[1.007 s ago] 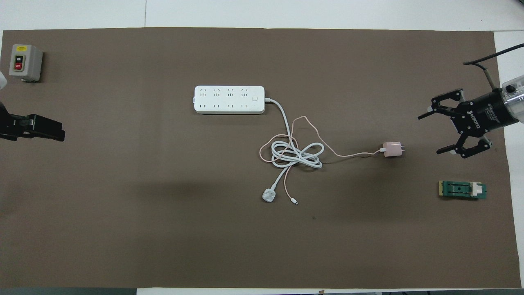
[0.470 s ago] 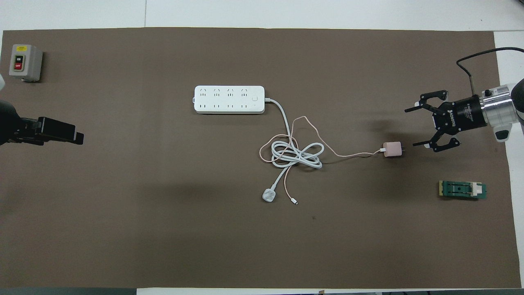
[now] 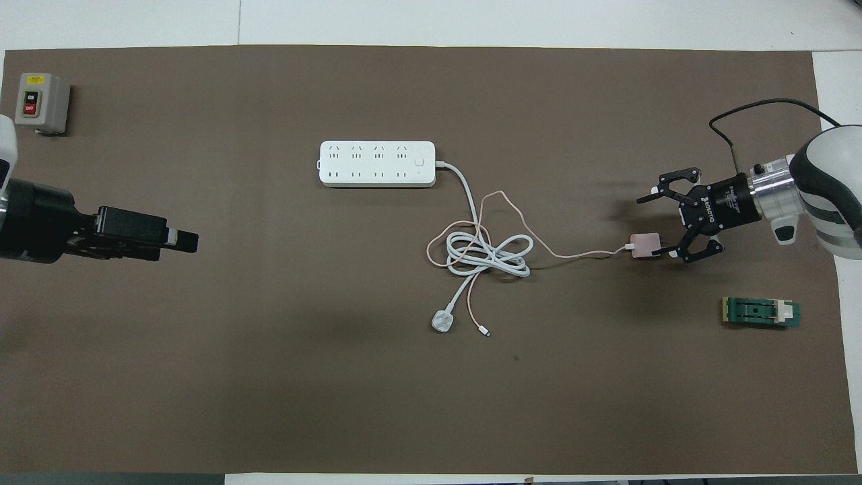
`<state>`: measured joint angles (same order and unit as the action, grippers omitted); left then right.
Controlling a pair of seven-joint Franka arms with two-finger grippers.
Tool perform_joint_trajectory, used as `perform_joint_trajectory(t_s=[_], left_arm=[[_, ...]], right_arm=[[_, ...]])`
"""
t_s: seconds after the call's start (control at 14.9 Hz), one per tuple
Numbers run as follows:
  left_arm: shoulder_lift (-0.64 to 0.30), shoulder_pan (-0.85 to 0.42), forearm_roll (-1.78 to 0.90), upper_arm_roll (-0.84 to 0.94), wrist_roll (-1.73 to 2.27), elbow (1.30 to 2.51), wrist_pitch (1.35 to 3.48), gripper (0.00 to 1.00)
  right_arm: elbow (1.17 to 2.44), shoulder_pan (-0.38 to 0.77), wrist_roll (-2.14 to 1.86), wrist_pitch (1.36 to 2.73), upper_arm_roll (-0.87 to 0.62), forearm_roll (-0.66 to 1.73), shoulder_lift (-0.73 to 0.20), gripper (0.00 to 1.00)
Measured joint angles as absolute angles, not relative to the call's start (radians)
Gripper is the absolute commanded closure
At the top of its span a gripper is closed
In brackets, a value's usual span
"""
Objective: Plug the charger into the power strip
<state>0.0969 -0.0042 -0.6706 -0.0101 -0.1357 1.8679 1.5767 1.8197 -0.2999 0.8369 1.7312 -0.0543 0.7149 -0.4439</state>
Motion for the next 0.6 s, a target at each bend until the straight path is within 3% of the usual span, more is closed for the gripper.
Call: perform_joint_trajectory(t_s=[0.6], left_arm=[[-0.056,0.003,-1.273,-0.003,-0.462,2.076,1.62,0.0]], right_arm=[[1.888,-0.307,0.747,1.772,-0.051,0.715,-0.445,0.0]])
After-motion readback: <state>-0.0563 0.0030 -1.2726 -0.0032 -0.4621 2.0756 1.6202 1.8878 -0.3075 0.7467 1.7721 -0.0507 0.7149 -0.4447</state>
